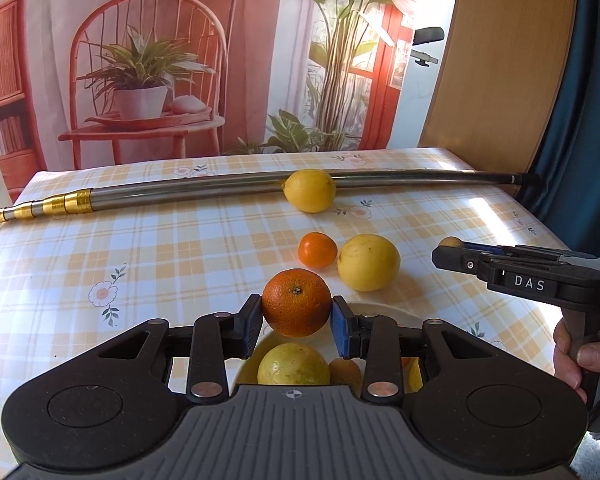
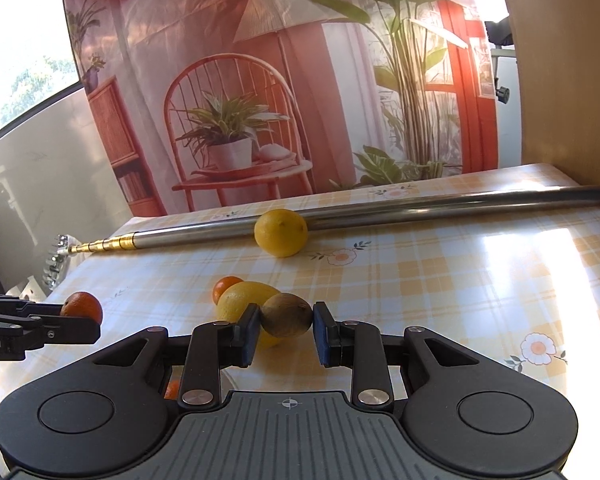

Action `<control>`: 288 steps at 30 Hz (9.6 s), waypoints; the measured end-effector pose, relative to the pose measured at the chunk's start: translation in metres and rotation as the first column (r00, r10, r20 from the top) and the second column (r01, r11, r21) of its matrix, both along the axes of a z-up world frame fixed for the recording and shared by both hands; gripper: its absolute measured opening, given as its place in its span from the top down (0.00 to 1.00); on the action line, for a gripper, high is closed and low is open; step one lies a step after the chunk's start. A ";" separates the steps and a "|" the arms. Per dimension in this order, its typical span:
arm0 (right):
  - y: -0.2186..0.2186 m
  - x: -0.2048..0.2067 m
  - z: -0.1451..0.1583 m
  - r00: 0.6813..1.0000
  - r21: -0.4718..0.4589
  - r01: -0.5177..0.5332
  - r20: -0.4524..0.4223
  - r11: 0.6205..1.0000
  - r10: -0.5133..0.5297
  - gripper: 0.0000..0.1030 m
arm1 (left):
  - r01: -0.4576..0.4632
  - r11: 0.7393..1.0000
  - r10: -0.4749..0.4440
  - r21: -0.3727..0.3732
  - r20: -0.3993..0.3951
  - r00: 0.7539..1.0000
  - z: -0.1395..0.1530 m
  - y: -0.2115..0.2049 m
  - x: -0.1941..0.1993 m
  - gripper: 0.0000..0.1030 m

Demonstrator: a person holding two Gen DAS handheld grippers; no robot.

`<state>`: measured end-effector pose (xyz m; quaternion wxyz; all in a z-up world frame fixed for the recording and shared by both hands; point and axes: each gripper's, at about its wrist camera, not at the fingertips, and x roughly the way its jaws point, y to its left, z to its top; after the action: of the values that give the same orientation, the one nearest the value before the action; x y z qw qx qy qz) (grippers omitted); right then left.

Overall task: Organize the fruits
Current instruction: 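Carry the orange and the kiwi toward the white plate with both tools, then lower the orange and kiwi into the white plate and open both tools, then close the right tool on a yellow lemon while the left tool moves toward an orange, then close the left tool on the small orange while the right tool holds the lemon, then carry the orange and the lemon over the white plate with both tools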

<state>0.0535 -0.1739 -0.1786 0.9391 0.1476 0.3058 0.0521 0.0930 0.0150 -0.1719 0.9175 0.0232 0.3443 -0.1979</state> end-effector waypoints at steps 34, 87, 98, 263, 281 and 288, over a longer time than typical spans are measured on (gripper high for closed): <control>0.022 -0.021 -0.015 0.997 0.010 -0.066 -0.032 0.998 0.066 0.75 | 0.073 0.996 -0.067 0.059 -0.092 0.993 -0.033 -0.034 0.022 0.63; -0.002 -0.029 -0.040 1.000 0.135 -0.008 -0.010 0.991 0.009 0.27 | -0.219 0.975 0.218 -0.035 -0.010 0.976 -0.021 -0.002 -0.026 0.43; -0.046 -0.026 -0.060 0.988 0.350 0.150 -0.077 0.925 -0.131 0.26 | -0.218 0.975 0.218 -0.051 -0.006 0.976 -0.012 0.004 -0.022 0.43; -0.029 0.003 -0.045 0.996 0.087 0.078 -0.059 0.993 -0.073 0.46 | 0.053 0.996 -0.060 -0.069 -0.110 0.992 -0.008 0.004 -0.048 0.61; 0.008 -0.063 0.007 1.000 0.072 -0.028 0.009 0.997 0.027 0.46 | 0.091 0.991 -0.109 -0.093 -0.216 0.970 -0.028 0.006 -0.068 0.61; 0.028 -0.079 0.016 0.994 0.037 -0.105 0.019 0.994 0.104 0.46 | 0.070 0.994 -0.087 -0.080 -0.241 0.967 -0.034 0.008 -0.072 0.61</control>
<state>-0.0258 -0.1457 -0.1626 0.9347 0.1486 0.3042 0.1083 0.0213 0.0231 -0.2054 0.8597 -0.0200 0.4462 -0.2476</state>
